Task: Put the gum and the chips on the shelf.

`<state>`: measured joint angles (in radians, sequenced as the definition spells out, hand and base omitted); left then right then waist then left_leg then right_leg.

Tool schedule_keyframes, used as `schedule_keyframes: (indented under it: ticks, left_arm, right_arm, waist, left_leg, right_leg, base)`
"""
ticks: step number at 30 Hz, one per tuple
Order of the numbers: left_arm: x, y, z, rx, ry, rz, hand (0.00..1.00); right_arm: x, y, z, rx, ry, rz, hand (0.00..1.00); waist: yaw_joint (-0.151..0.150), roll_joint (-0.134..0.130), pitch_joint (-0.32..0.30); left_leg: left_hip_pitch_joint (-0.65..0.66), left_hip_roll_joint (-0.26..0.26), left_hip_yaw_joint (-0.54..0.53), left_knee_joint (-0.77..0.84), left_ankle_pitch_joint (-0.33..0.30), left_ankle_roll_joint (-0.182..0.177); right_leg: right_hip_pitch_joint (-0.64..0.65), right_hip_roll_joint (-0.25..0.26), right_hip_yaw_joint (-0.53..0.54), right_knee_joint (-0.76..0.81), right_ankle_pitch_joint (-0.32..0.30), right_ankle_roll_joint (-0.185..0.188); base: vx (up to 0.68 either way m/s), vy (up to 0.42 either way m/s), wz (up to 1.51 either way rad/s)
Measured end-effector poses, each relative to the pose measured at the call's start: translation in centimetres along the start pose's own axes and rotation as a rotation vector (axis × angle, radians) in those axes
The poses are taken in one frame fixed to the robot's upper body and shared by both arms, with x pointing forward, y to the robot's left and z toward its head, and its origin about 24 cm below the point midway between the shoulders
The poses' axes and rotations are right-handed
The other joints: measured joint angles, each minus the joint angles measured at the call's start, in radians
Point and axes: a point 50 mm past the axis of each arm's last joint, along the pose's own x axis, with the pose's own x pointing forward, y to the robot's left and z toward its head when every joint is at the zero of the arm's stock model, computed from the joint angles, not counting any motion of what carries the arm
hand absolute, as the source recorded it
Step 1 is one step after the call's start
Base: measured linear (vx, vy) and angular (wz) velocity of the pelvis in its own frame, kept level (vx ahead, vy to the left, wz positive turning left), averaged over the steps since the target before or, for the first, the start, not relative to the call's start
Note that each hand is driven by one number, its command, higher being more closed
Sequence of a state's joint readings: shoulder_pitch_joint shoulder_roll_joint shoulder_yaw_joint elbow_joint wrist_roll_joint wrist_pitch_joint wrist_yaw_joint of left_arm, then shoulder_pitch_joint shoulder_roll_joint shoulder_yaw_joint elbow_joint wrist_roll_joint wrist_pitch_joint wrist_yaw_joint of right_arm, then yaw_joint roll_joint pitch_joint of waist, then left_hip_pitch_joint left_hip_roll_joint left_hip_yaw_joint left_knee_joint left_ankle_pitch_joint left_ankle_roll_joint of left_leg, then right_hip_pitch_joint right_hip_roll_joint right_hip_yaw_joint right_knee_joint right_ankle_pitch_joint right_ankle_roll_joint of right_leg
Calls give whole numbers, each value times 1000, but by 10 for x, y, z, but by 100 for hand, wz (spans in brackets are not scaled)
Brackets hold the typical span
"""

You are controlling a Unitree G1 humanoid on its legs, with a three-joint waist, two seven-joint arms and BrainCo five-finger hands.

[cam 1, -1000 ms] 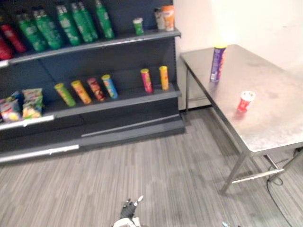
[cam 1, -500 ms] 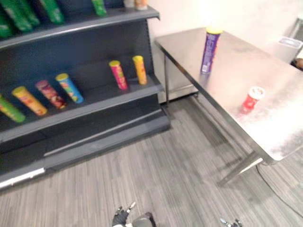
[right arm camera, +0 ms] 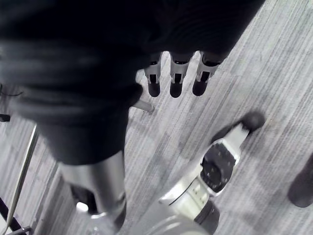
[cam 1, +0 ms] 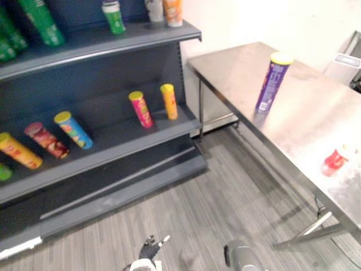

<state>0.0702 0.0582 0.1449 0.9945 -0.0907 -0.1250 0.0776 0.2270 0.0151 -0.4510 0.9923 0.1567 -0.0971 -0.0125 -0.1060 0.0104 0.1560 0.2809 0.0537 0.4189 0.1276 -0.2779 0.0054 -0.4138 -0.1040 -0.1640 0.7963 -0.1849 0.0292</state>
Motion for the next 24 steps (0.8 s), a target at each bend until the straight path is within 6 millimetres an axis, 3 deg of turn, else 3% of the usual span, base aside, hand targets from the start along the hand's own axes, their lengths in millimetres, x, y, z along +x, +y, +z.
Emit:
schedule_keyframes:
  ticks: [1,2,4,6,9,10,14,17,19,21,22,24]
  left_arm:
    - [-1,2,-3,-14,8,11,0]
    - [-4,-1,-14,-64,45,25,0]
    - [-8,-15,-24,-53,82,-6,0]
    - [-6,-20,-19,-45,69,-26,0]
    - [-5,-20,-15,-45,49,-32,0]
    - [-5,-20,-14,-49,45,-31,0]
    - [-4,-19,-12,-80,42,-18,0]
    - [-5,-7,-17,-164,51,47,0]
    - [-6,-3,-19,-193,50,70,0]
    - [-6,2,-20,-211,50,97,0]
    - [-7,4,-21,-212,50,108,0]
    - [-7,8,-21,-213,47,130,0]
  right_arm:
    - [-1,1,-3,-3,7,3,0]
    - [0,-1,1,-11,0,1,0]
    - [3,-1,8,-17,-22,-1,0]
    - [3,-3,9,-1,-14,-13,0]
    - [4,0,8,-2,-7,-5,0]
    - [5,2,11,0,-16,0,0]
    - [9,12,27,-9,-58,26,0]
    - [12,18,33,-42,-69,51,0]
    - [11,17,32,-51,-65,49,0]
    - [11,18,31,-73,-62,58,0]
    - [11,16,31,-85,-60,57,0]
    - [11,16,32,-111,-70,63,0]
  waist:
    - [0,-19,-4]
    - [20,-7,-11]
    - [23,26,-2]
    - [23,30,7]
    - [25,11,13]
    - [24,8,10]
    - [28,1,9]
    - [36,-9,15]
    - [39,-14,14]
    - [49,-14,14]
    - [56,-15,13]
    - [55,-19,9]
  left_leg:
    - [15,-18,24,-2,5,-12]
    - [36,-13,59,7,18,-46]
    - [17,10,69,41,31,-81]
    - [18,15,69,8,21,-82]
    - [3,29,72,-22,43,-83]
    - [-12,39,103,25,48,-87]
    - [-78,70,139,295,79,-105]
    - [-145,77,39,463,52,-90]
    - [-167,91,-3,466,25,-81]
    - [-214,116,-110,422,21,-83]
    - [-256,117,-236,369,23,-84]
    - [-301,116,-383,321,26,-88]
  right_leg:
    - [10,-13,-71,-136,102,-26]
    - [57,-17,-236,-232,59,-184]
    - [124,36,-275,-371,35,-200]
    - [172,77,-257,-458,39,-196]
    - [262,124,-228,-533,31,-176]
    - [273,135,-203,-538,11,-149]
    - [298,148,-86,-550,11,-140]
    - [339,165,70,-569,9,-127]
    - [375,164,160,-585,18,-112]
    - [380,164,264,-584,17,-96]
    - [377,163,341,-582,9,-87]
    - [358,161,428,-562,-5,-64]
  base:
    - [519,-97,-88]
    - [455,-81,-105]
    - [407,-110,-92]
    - [244,-90,-38]
    - [136,-68,-33]
    - [122,-40,-42]
    - [155,-1,-80]
    - [162,78,-141]
    - [221,115,-149]
    - [237,172,-159]
    - [225,185,-133]
    - [239,227,-137]
